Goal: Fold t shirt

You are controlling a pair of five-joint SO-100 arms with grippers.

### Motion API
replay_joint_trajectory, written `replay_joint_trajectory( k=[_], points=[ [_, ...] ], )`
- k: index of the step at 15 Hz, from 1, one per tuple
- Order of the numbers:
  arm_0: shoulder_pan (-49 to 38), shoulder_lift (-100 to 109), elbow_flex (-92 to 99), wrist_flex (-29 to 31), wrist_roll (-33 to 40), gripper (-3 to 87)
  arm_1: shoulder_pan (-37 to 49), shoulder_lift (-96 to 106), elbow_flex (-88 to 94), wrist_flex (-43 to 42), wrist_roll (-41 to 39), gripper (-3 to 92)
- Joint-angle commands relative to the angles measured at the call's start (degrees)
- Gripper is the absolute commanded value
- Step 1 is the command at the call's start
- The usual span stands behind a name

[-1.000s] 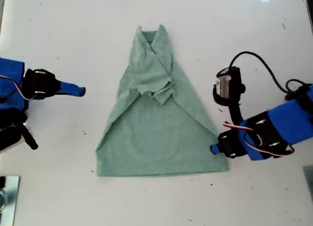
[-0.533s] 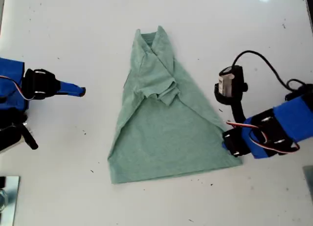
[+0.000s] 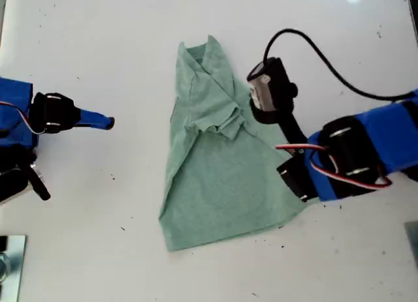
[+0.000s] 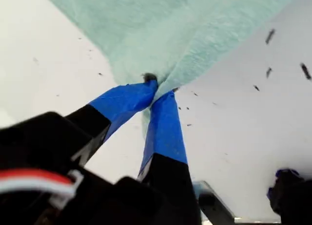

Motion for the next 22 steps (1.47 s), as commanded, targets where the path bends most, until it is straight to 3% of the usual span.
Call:
replay_joint_trajectory(
  k=[1, 3, 5, 6, 7, 11, 12, 13, 14, 17, 19, 22],
  points=[
    [0.70, 0.44, 0.70, -1.32, 0.26, -0.2, 1.32, -5.01, -9.93, -2.20, -2.20, -1.3],
    [0.70, 0.44, 0.70, -1.32, 0.26, -0.2, 1.67, -14.33, -20.57, -8.26, -4.31, -1.3],
    [0.62, 0.44, 0.70, -1.32, 0.26, -0.2, 2.02, -18.63, -20.48, -21.80, -5.89, -0.8],
    [0.62, 0.44, 0.70, -1.32, 0.26, -0.2, 1.58, -21.18, -20.83, -25.49, -6.06, 14.1],
    [0.62, 0.44, 0.70, -1.32, 0.26, -0.2, 1.14, -22.50, -22.85, -26.02, -6.94, 21.6],
    [0.35, 0.44, 0.70, -1.32, 0.26, -0.2, 0.88, -12.13, -26.19, -15.82, -10.72, 23.8],
    [0.44, 0.44, 0.70, -1.32, 0.26, -0.2, 2.02, -6.68, -21.80, -10.81, -10.55, 19.2],
    [0.35, 0.44, 0.70, -1.32, 0.26, -0.2, 3.87, -0.97, -13.62, -6.77, -8.70, 7.5],
    [0.35, 0.44, 0.70, -1.32, 0.26, -0.2, 6.33, 5.54, -1.58, -6.24, -7.73, 4.0],
    [0.09, 0.44, 0.70, -1.32, 0.26, -0.2, 15.29, 21.09, 33.84, -18.28, -10.90, 1.6],
    [0.18, 0.44, 0.70, -1.32, -0.09, -0.2, 21.88, 37.79, 58.36, -32.61, -14.50, 1.2],
    [-0.18, 0.35, 0.70, -1.32, -1.41, -0.2, 29.36, 49.83, 75.32, -36.83, -18.02, 2.4]
  ],
)
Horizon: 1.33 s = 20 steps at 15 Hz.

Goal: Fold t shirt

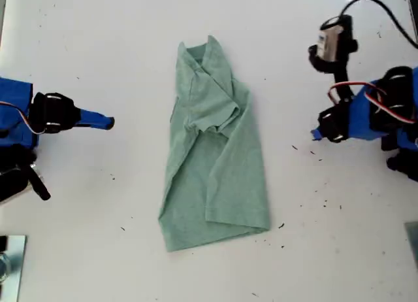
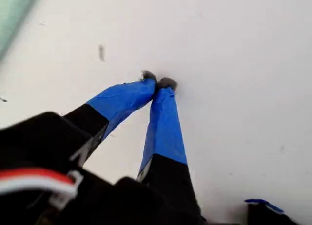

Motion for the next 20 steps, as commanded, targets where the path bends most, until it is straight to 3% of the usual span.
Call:
replay_joint_trajectory(
  k=[1, 3, 6, 8, 10, 13, 20],
  points=[
    [-0.53, 0.35, 0.00, -1.14, -2.29, -0.2, 3.25, 0.62, 4.66, -5.54, -2.55, 2.5],
    [2.29, -2.64, -5.10, -0.70, -9.67, -0.2, 3.96, -9.93, 4.31, -12.74, -3.60, 2.5],
    [13.27, -16.44, -20.74, 1.23, -25.40, -0.2, 5.27, -22.41, -3.43, -13.01, -5.80, 2.5],
    [18.46, -34.28, -39.46, 7.47, -30.59, -0.2, 6.15, -21.62, -2.81, -13.80, -6.24, 2.5],
    [22.59, -56.16, -64.34, 17.40, -34.37, -0.2, 6.15, -21.27, -2.46, -13.80, -5.80, 2.5],
    [26.28, -73.48, -84.37, 21.36, -34.89, -0.2, 6.33, -17.23, 0.26, -14.06, -4.57, 2.5],
    [28.48, -82.18, -87.71, 18.19, -33.66, -0.2, 6.59, -14.68, 1.85, -14.50, -4.66, 2.5]
  ],
)
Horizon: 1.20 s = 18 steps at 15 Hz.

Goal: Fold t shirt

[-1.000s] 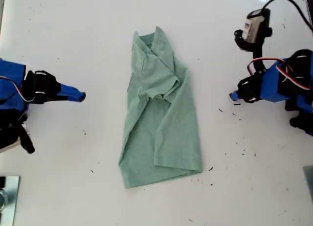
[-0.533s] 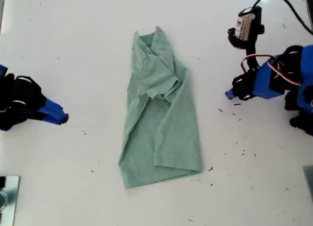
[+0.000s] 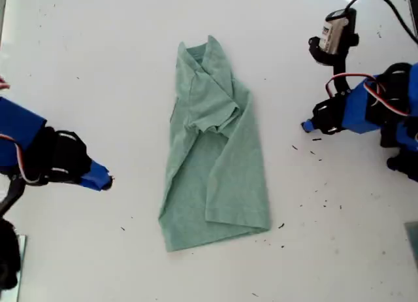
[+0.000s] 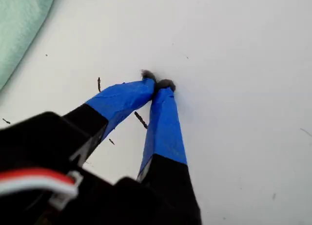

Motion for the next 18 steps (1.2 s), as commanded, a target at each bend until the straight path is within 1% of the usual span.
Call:
replay_joint_trajectory(
  k=[1, 2, 4, 6, 7, 8, 12, 14, 18],
  points=[
    [1.41, -1.14, -3.08, -3.34, 2.46, -0.2, 1.41, 0.18, 0.44, -0.70, 0.18, 2.5],
    [1.67, -1.93, -2.81, -5.19, 4.48, 1.2, 1.41, 0.18, 0.44, -0.70, 0.09, 2.5],
    [2.20, -3.34, -2.02, -6.86, 4.75, 5.7, 1.41, 0.18, 0.53, -0.70, 0.09, 2.5],
    [2.81, -5.80, 0.35, -10.90, 6.15, 15.3, 1.32, 0.18, 0.53, -0.79, 0.09, 2.5],
    [3.60, -8.26, 0.44, -12.66, 7.21, 22.4, 1.32, 0.18, 0.53, -0.79, 0.09, 2.5],
    [4.04, -11.51, 0.26, -14.85, 9.05, 24.6, 1.23, 0.18, 0.53, -0.79, 0.09, 2.5],
    [4.57, -24.96, 0.18, -22.24, 11.43, 22.1, 0.97, 0.18, 0.53, -0.97, 0.09, 2.5],
    [3.96, -31.55, 0.09, -26.54, 12.92, 15.2, 0.70, 0.18, 0.53, -0.97, 0.00, 2.5],
    [3.16, -40.08, -1.76, -31.46, 15.82, 13.1, 0.79, 0.88, 0.88, -0.97, -0.18, 2.5]
  ],
)
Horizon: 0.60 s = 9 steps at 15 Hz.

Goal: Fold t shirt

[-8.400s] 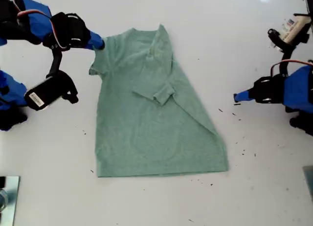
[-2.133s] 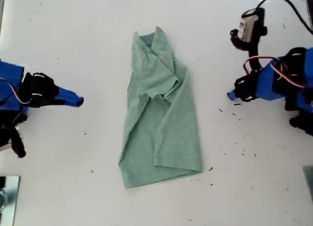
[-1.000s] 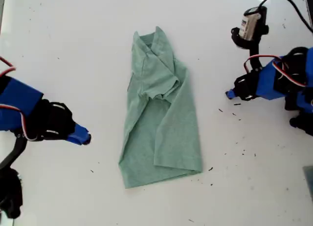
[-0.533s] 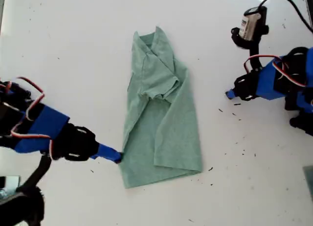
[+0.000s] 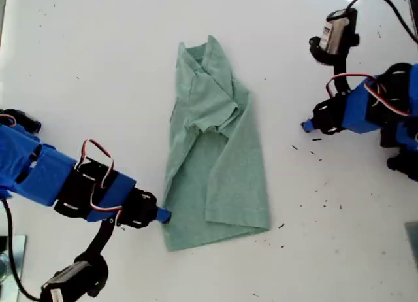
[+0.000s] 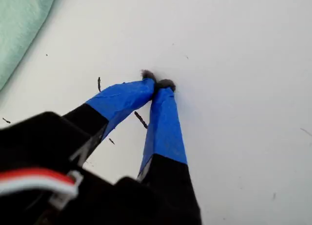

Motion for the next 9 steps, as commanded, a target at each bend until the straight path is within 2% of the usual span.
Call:
replay_joint_trajectory(
  k=[1, 2, 3, 5, 9],
  points=[
    [-1.23, -3.16, -3.52, -2.72, 2.02, 12.8, 0.79, 0.44, 0.62, -0.70, -0.18, 2.5],
    [-1.67, -5.27, -4.57, -3.08, 2.81, 10.6, 0.79, 0.62, 0.70, -0.79, -0.09, 2.5],
    [-2.11, -5.71, -5.27, -3.08, 4.13, 0.2, 0.79, 0.97, 0.97, -0.79, 0.00, 2.5],
    [-2.64, -4.04, -5.36, -0.53, 5.27, -0.3, 0.79, 2.29, 1.76, -0.88, 0.09, 2.5],
    [-5.01, 18.54, -5.36, 16.70, 4.92, -0.3, 0.79, 4.57, 3.08, -0.97, 0.26, 2.5]
  ],
)
